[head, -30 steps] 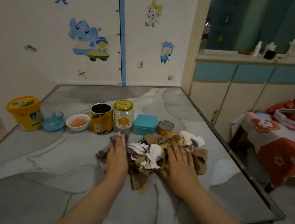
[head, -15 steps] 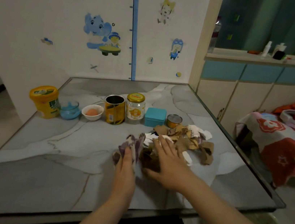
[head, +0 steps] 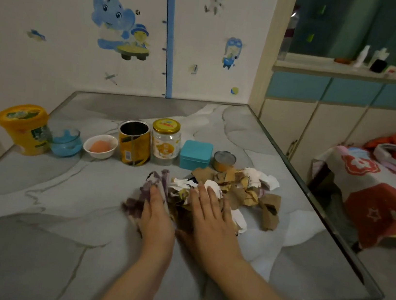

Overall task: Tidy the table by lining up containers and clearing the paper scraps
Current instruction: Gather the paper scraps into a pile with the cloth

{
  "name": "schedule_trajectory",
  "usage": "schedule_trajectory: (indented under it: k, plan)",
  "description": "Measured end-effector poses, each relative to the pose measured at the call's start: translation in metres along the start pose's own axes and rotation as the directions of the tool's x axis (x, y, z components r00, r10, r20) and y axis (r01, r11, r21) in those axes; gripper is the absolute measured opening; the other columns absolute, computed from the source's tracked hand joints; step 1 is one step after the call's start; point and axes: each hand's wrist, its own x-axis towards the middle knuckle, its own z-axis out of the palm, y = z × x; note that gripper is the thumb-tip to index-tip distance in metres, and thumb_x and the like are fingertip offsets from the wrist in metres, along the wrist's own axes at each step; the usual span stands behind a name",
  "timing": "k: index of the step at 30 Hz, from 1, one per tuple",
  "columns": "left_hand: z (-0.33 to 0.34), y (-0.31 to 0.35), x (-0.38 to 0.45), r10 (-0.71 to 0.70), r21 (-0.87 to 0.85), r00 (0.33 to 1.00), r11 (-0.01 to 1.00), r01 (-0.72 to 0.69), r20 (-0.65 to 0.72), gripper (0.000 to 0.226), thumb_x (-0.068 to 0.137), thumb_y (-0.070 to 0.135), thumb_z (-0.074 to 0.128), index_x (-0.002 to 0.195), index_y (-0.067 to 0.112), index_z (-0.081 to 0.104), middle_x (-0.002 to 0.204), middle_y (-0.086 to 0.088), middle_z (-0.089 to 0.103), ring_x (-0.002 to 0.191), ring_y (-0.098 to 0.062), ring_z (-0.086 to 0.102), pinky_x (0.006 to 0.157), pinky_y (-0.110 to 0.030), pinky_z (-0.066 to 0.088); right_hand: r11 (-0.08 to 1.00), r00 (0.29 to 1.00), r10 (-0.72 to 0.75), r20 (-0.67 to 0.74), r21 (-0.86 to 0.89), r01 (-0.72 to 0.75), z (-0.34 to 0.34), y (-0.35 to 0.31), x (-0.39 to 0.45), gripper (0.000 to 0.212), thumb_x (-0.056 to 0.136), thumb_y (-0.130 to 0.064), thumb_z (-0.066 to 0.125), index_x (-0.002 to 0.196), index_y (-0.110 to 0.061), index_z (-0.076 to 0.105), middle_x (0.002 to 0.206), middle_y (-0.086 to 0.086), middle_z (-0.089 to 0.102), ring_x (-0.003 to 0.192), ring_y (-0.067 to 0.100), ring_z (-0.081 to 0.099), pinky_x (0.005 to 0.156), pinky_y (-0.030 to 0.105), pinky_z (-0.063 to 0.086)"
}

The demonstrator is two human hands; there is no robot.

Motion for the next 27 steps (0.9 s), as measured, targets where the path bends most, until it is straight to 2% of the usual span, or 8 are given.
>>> schedule_trajectory:
  k: [4,8,11,15,17,21,24,27]
  plan:
    - [0.026,0.005,0.003,0.030,0.047,0.998,0.998,-0.032,0.046,0.061,0.096,0.059,0.027,0.143,0.024,0.044,0.151,-0.007,0.040,0.137,-0.028,0.034,0.116,-0.044,0.024,0.999,0.998,-0.043,-0.047,0.019,0.044,-0.002,0.013,0.001,0.080,0.079,-0.057,0.031,0.142,-0.010,0.040,0.148,0.013,0.044,0.135,0.029,0.045,0.111,0.051,0.022]
    - [0.038,0.003,0.001,0.089,0.120,0.994,0.988,-0.096,0.063,0.058,0.099,0.053,0.024,0.145,0.023,0.040,0.154,-0.010,0.034,0.141,-0.029,0.029,0.116,-0.040,0.020,0.993,0.989,-0.116,-0.097,-0.010,0.115,-0.012,0.035,-0.007,0.089,0.077,-0.063,0.043,0.148,-0.010,0.031,0.154,0.013,0.034,0.142,0.029,0.033,0.109,0.051,0.015]
    - [0.046,0.001,-0.005,0.093,0.130,0.994,0.986,-0.100,0.061,0.061,0.097,0.058,0.025,0.145,0.023,0.041,0.153,-0.009,0.035,0.141,-0.029,0.030,0.117,-0.046,0.022,0.992,0.986,-0.126,-0.106,-0.018,0.125,-0.019,0.061,-0.018,0.104,0.070,-0.070,0.060,0.150,-0.013,0.028,0.157,0.013,0.028,0.144,0.030,0.028,0.110,0.052,0.012]
    - [0.060,-0.002,-0.021,0.103,0.194,0.994,0.975,-0.109,0.042,0.064,0.097,0.059,0.021,0.149,0.023,0.033,0.158,-0.006,0.027,0.146,-0.027,0.019,0.120,-0.045,0.013,0.997,0.995,-0.082,-0.056,-0.014,0.081,-0.026,0.095,-0.033,0.106,0.069,-0.075,0.049,0.152,-0.014,0.025,0.159,0.012,0.023,0.146,0.031,0.021,0.110,0.055,0.013]
    - [0.066,-0.004,-0.031,0.100,0.207,0.994,0.973,-0.107,0.042,0.064,0.097,0.059,0.021,0.150,0.024,0.031,0.159,-0.005,0.024,0.147,-0.025,0.015,0.120,-0.043,0.010,0.999,0.999,-0.046,-0.026,0.010,0.047,-0.028,0.114,-0.042,0.107,0.071,-0.079,0.039,0.155,-0.017,0.015,0.162,0.009,0.010,0.149,0.029,0.008,0.113,0.055,0.006]
    - [0.074,-0.008,-0.045,0.097,0.224,0.995,0.969,-0.103,0.037,0.063,0.097,0.058,0.022,0.149,0.024,0.031,0.159,-0.006,0.023,0.147,-0.026,0.015,0.120,-0.042,0.009,0.998,0.998,0.051,0.038,0.043,-0.052,-0.032,0.148,-0.053,0.116,0.071,-0.087,0.033,0.148,-0.026,-0.028,0.155,0.002,-0.034,0.143,0.026,-0.029,0.116,0.055,-0.013]
    - [0.078,-0.009,-0.050,0.115,0.240,0.992,0.963,-0.123,0.047,0.063,0.098,0.057,0.022,0.150,0.022,0.031,0.158,-0.007,0.024,0.146,-0.027,0.017,0.119,-0.042,0.011,0.992,0.990,0.108,0.095,0.057,-0.114,-0.038,0.164,-0.058,0.121,0.069,-0.091,0.032,0.139,-0.026,-0.041,0.150,0.001,-0.043,0.141,0.026,-0.032,0.115,0.056,-0.014]
    - [0.081,-0.011,-0.056,0.136,0.260,0.988,0.954,-0.152,0.078,0.061,0.099,0.054,0.023,0.150,0.022,0.030,0.159,-0.007,0.023,0.147,-0.026,0.016,0.118,-0.041,0.009,0.975,0.985,0.147,0.094,0.154,-0.160,-0.034,0.173,-0.057,0.124,0.065,-0.093,0.034,0.139,-0.029,-0.042,0.150,-0.004,-0.043,0.143,0.026,-0.029,0.116,0.057,-0.009]
